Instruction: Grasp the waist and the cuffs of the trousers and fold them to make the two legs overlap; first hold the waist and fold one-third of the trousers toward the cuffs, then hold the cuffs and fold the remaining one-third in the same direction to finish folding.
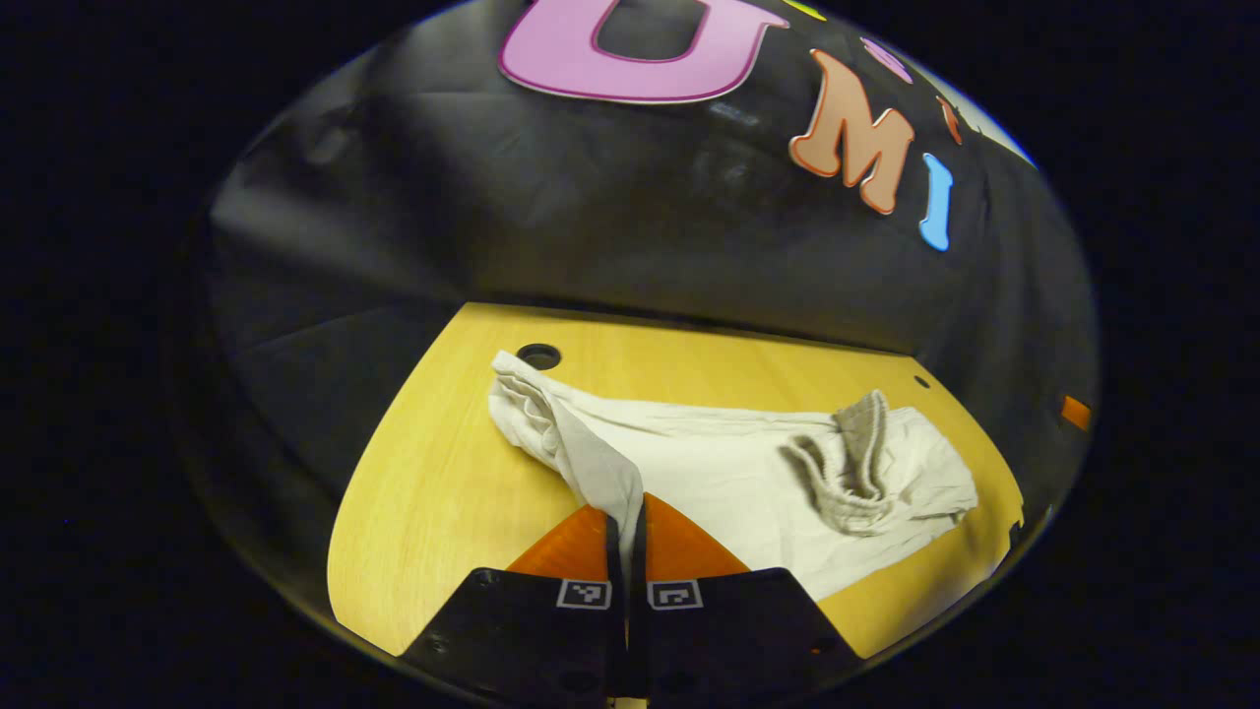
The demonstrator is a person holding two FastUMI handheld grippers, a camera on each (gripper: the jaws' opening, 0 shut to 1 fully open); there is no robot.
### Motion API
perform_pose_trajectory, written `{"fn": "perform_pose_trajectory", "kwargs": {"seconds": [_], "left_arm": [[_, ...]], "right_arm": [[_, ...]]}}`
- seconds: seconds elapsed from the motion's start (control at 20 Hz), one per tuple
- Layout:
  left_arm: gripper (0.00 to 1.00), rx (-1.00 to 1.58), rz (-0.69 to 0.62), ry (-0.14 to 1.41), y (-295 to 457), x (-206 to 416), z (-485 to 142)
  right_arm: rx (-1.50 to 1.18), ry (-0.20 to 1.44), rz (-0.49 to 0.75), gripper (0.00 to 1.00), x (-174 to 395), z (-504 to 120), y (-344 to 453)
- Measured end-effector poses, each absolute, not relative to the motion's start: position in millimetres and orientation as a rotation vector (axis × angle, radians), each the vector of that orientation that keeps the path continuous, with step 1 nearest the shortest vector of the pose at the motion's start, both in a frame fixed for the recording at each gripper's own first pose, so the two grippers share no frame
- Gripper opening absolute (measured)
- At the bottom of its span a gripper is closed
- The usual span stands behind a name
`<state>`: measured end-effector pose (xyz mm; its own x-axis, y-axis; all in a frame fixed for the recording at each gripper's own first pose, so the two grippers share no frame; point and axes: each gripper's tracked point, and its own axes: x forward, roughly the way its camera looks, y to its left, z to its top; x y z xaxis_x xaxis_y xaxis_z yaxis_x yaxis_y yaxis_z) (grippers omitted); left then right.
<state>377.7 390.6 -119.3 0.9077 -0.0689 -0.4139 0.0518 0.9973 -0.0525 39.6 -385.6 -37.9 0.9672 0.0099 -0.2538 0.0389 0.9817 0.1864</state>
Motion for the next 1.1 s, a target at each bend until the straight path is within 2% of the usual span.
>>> {"fn": "perform_pose_trajectory", "kwargs": {"seconds": [0.05,0.45,0.75,0.8,0.85,0.9,0.95,1.0,1.1], "left_arm": [[0.0,-0.04,-0.095,0.42,374,381,-113],[0.0,0.053,-0.323,0.376,242,389,-63],[0.0,0.05,-0.493,0.36,118,404,-53],[0.0,0.056,-0.513,0.366,99,407,-59],[0.0,0.068,-0.538,0.377,76,409,-68],[0.0,0.091,-0.552,0.387,58,413,-79],[0.0,0.131,-0.55,0.41,45,417,-94],[0.0,0.155,-0.55,0.426,37,419,-107],[0.0,0.201,-0.545,0.439,22,422,-132]], "right_arm": [[0.201,0.255,-0.012,0.92,37,-37,-387],[0.23,0.258,-0.014,0.91,21,-36,-409],[0.237,0.261,-0.042,0.91,16,-40,-427],[0.236,0.26,-0.048,0.91,14,-42,-432],[0.235,0.259,-0.055,0.96,9,-44,-439],[0.232,0.255,-0.07,0.92,5,-45,-447],[0.236,0.253,-0.078,0.97,2,-46,-453],[0.237,0.255,-0.084,0.91,0,-48,-457],[0.237,0.261,-0.095,0.91,-4,-51,-462]]}}
